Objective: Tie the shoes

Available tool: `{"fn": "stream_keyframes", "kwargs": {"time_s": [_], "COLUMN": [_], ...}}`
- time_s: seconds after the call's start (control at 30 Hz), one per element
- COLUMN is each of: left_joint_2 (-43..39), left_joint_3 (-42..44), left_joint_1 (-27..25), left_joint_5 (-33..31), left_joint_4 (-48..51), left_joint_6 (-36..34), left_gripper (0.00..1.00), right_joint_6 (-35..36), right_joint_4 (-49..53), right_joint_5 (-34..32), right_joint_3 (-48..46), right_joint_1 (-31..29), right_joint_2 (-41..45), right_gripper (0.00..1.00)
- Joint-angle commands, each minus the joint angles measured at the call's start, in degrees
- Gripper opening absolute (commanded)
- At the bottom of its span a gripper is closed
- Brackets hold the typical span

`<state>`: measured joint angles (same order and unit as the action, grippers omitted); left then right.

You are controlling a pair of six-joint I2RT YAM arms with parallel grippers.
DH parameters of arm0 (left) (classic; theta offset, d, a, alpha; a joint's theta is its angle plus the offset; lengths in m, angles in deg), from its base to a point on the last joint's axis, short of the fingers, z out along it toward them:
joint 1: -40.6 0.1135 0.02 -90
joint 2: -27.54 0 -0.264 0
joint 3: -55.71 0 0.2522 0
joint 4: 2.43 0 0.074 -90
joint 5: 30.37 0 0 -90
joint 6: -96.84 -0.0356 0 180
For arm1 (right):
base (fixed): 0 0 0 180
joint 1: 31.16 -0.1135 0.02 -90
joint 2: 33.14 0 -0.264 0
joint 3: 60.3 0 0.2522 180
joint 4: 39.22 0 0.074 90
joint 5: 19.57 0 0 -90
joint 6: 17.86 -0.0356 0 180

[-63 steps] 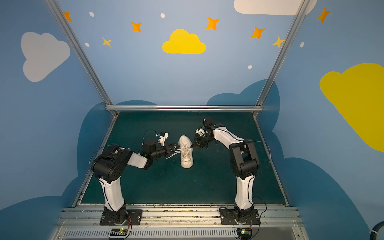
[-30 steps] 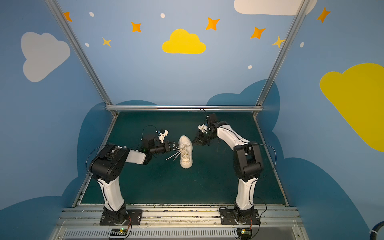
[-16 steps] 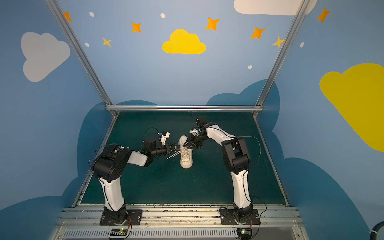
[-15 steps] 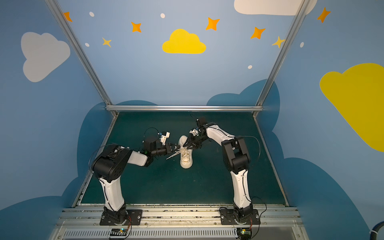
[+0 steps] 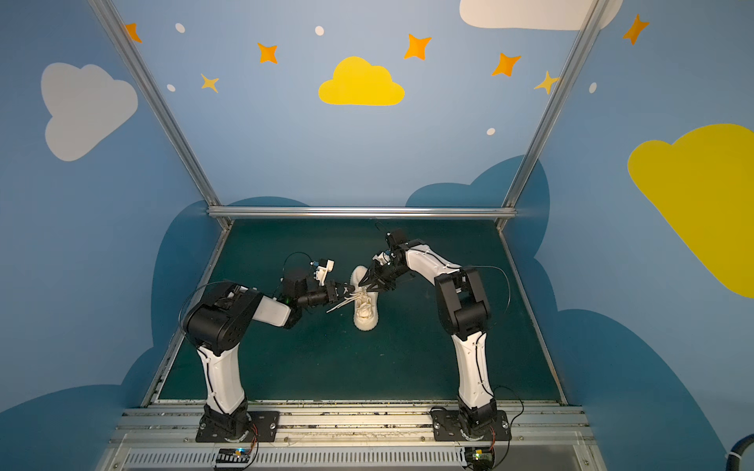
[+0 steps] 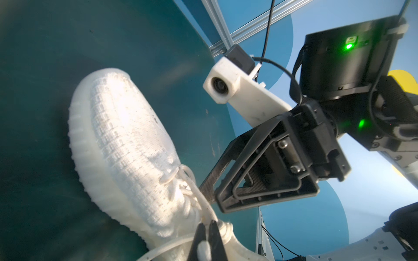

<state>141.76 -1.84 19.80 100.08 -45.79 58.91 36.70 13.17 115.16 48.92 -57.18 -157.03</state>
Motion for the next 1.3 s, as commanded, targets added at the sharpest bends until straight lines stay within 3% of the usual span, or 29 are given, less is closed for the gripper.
{"fn": "stream_keyframes", "kwargs": {"time_s": [0.0,0.23,0.53,0.77,1.27], "left_joint_2": [0.75,1.37,1.43,0.07,-3.40], "left_joint_3": [0.32,0.21,0.13,0.19,0.74], "left_joint_1": [-0.25,-0.22,-0.17,0.70,1.56], "left_joint_5": [1.04,1.04,1.38,1.66,0.78], "left_joint_4": [-1.68,-2.75,-3.54,-2.57,1.61], "left_joint_6": [0.42,0.90,1.45,0.89,-2.13], "left_gripper": [0.03,0.03,0.03,0.03,0.03], "right_joint_6": [-1.06,2.79,3.85,2.97,-2.67], "right_joint_4": [-0.99,7.25,9.53,8.50,-3.88], "right_joint_5": [1.06,-3.43,-6.61,-7.55,-3.75], "right_joint_3": [0.35,4.48,6.12,5.26,-4.86], "right_joint_1": [-0.16,-1.52,-2.10,-1.93,0.53], "right_joint_2": [-1.44,-3.90,-1.57,2.05,7.24], "right_gripper": [0.37,0.35,0.00,0.00,0.00]}}
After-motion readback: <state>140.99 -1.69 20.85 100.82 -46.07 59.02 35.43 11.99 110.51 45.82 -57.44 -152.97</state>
